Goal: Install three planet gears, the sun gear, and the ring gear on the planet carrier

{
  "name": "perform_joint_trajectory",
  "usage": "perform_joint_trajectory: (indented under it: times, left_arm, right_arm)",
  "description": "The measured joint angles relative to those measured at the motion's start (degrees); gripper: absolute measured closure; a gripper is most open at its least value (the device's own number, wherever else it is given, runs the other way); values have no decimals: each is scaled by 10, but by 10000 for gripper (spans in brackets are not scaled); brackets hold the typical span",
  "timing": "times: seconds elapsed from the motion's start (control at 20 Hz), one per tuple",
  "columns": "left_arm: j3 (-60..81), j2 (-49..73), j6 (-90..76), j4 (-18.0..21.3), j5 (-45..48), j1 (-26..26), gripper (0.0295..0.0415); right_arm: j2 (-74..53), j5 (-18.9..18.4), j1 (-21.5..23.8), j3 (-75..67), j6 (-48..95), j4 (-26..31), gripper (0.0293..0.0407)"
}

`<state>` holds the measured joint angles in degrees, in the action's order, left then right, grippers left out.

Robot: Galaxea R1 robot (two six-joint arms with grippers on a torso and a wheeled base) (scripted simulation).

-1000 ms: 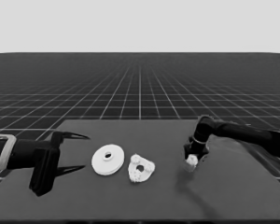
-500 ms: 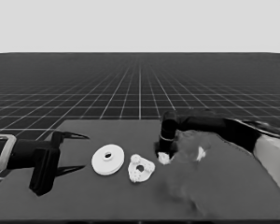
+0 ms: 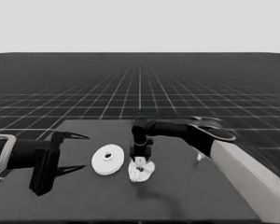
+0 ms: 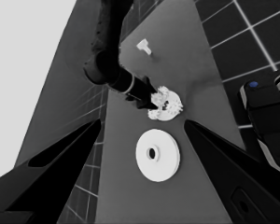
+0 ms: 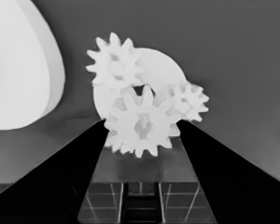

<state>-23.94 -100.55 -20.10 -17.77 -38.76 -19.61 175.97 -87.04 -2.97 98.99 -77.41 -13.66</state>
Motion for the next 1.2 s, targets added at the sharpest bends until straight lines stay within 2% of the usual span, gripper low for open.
perform_joint_trajectory:
  times: [0.15,0.5,1.2]
  left_arm:
    - [0,0,0,0,0,0,326]
    - [0,0,0,0,0,0,326]
    - [0,0,0,0,0,0,326]
  right_arm:
    - [4,7,-20,16,9,-18,390]
    - [5,9,-29,20,5,-22,390]
    - [5,9,-31,20,-76,-22,391]
